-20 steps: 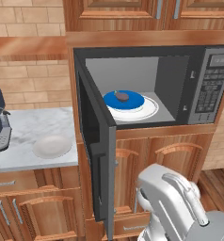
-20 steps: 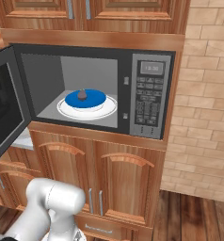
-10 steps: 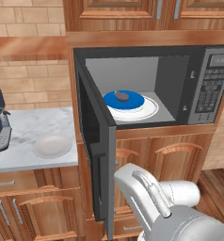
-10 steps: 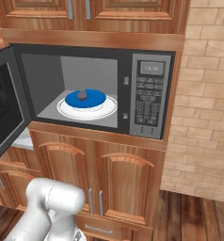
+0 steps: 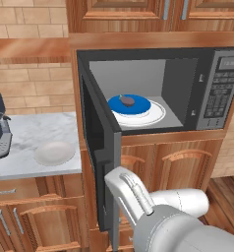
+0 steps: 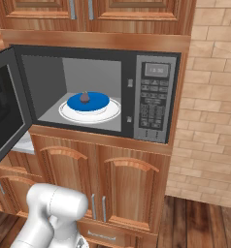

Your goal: Pick the eggplant from the counter and place it in the microwave. Then turn on the microwave.

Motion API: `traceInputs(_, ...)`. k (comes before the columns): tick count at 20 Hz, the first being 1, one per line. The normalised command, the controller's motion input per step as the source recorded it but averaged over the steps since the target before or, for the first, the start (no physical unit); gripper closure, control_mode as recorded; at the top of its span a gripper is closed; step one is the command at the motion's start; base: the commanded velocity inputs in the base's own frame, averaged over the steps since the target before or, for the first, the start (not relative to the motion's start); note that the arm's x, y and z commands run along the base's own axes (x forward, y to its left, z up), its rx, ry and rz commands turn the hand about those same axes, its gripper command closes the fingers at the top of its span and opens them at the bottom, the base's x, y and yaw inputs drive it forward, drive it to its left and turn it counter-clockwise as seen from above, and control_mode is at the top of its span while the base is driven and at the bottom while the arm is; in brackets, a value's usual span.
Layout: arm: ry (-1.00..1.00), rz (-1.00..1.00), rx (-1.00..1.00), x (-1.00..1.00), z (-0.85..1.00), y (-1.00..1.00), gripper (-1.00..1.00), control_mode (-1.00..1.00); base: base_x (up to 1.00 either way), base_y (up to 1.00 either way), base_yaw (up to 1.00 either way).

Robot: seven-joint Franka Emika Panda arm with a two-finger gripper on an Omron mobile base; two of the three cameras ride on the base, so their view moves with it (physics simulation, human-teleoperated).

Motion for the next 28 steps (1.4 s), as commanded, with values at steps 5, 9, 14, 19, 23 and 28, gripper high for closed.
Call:
traceInputs(5,-0.04,0.0,0.01,0.19,-0.14,0.24,-1.0,-1.0,0.0,0.0,0.0)
traceInputs(9,-0.05,0.0,0.02,0.17,-0.11,0.23,-1.0,-1.0,0.0,0.0,0.0)
traceInputs(14,-0.02,0.0,0.01,0.18,-0.11,0.15,-1.0,-1.0,0.0,0.0,0.0)
traceInputs(19,0.0,0.0,0.03,0.19,-0.14,0.13,-1.0,-1.0,0.0,0.0,0.0)
traceInputs(23,0.0,0.0,0.04,0.19,-0.16,0.12,-1.0,-1.0,0.0,0.0,0.0)
traceInputs(28,0.0,0.0,0.06,0.11,-0.15,0.13,-1.0,-1.0,0.0,0.0,0.0)
